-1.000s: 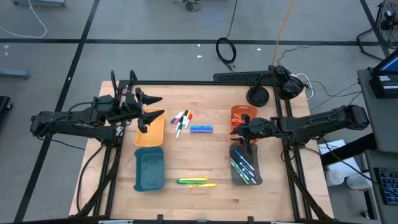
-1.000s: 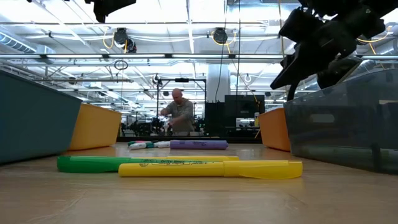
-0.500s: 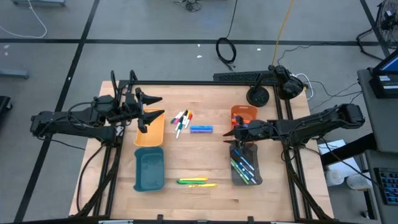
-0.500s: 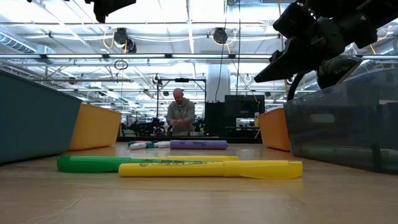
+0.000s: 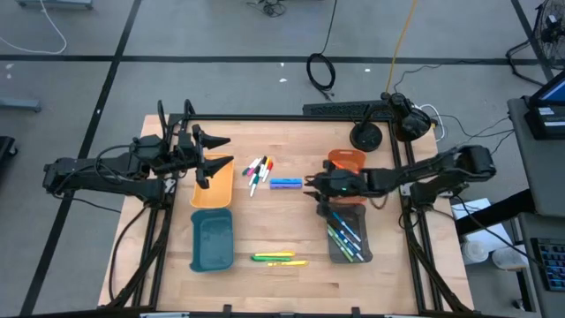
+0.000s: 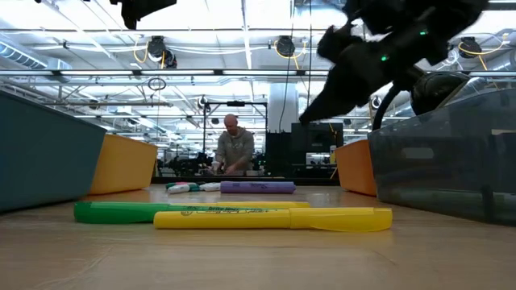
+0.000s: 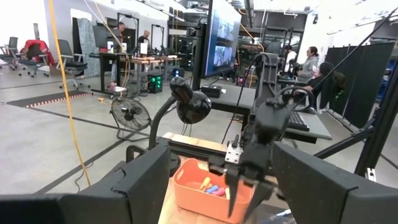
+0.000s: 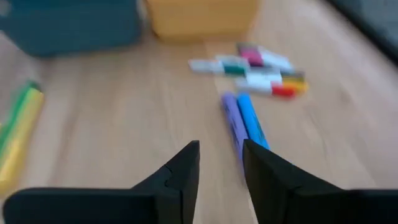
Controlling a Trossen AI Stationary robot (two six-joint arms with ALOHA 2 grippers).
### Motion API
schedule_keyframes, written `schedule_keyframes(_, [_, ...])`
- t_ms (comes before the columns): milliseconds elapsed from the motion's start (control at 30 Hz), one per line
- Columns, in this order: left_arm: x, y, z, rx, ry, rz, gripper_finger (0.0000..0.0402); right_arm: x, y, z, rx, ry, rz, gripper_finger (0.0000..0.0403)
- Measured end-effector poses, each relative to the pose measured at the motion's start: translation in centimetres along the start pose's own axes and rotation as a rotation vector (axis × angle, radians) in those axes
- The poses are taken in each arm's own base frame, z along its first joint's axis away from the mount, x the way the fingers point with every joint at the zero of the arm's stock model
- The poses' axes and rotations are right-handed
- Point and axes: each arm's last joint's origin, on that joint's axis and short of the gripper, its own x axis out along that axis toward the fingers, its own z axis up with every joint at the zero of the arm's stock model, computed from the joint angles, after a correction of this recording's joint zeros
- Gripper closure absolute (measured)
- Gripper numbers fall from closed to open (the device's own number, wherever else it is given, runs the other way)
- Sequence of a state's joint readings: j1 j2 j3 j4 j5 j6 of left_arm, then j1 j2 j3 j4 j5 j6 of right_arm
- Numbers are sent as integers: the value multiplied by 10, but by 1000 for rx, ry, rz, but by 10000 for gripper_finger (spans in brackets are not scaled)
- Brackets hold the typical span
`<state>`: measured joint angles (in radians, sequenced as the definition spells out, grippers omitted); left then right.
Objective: Pick & Place Markers
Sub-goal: Put the purple highlighter into the orange bin
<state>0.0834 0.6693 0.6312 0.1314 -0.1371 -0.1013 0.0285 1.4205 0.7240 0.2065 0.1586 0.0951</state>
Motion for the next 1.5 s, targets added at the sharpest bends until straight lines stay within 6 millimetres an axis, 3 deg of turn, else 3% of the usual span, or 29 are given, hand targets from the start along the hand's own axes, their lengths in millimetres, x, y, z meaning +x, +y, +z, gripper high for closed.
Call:
schedule_keyframes(367, [0,0,0,0,0,0,119,64,-12,38,-106,119,-57,217])
schedule_keyframes(500, [0,0,0,0,0,0,119,89,-15,40,-165,145,-64,204])
schedule_keyframes(767, [0,0,0,0,0,0,119,131,-27,25,-174,260,-87,205])
schedule_keyframes(1067, [0,0,0,0,0,0,119,136,-35,13,-165,341,-98,206])
schedule_keyframes(1500, [0,0,0,0,0,0,119,135,-22,13,-223,332,-76,215])
